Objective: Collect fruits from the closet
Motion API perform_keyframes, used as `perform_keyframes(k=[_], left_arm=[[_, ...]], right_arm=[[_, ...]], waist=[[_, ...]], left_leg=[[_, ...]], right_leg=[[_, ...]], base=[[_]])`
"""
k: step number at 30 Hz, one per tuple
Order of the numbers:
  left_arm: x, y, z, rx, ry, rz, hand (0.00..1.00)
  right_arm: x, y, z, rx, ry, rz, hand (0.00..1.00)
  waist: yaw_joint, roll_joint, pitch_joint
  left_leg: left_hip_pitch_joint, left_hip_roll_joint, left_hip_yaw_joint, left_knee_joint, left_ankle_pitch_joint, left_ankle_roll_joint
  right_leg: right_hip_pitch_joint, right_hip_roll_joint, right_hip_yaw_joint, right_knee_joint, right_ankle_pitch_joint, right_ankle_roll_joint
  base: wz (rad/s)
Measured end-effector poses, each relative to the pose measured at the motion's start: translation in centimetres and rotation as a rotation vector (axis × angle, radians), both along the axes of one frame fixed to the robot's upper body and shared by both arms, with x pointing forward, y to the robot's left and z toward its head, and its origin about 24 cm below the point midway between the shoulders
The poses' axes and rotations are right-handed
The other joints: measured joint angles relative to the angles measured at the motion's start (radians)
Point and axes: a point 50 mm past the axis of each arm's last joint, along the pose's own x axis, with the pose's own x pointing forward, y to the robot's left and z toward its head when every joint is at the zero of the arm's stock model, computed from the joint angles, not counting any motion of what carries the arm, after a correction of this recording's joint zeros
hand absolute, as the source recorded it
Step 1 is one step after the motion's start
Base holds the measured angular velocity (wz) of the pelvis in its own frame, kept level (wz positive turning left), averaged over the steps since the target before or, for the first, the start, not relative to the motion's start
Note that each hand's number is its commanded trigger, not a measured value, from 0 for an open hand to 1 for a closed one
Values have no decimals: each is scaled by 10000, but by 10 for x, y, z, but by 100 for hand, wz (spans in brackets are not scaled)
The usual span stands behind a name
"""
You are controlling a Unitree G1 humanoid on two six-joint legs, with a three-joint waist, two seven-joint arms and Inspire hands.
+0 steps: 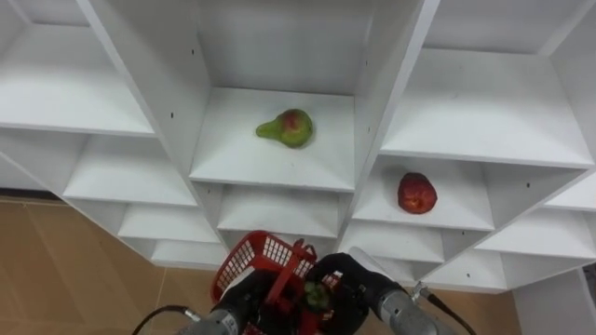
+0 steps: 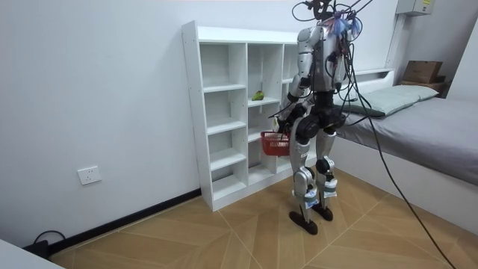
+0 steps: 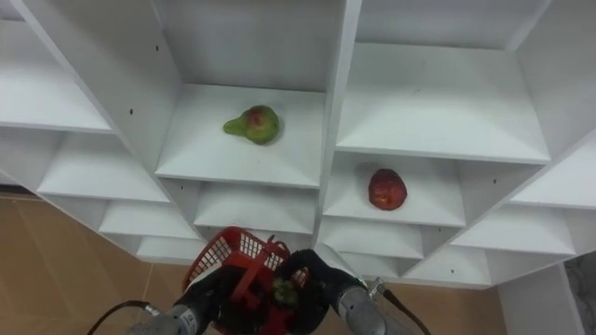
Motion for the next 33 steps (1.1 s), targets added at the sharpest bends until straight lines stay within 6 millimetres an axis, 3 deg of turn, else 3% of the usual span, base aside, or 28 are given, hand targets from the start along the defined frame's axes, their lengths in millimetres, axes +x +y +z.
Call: perform_keyframes(k=[4,33], left_arm=[[-3,-2,-1,5,130,-309,100],[-14,6,-9,368,646,-735,100]], right_arm=[[0,0,0,-22,14,13,0],[0,0,-3,-272,68,202,0]], waist=[[-9,34,-52],[-58,132,-21]], left_leg=[[33,1,-13,8,5,0],[254,-4,-44,-180,29,8]], right_leg=[[27,-1,-12,2,2,-4],[169,0,31,-19,1,-2]], base=[[0],[0]])
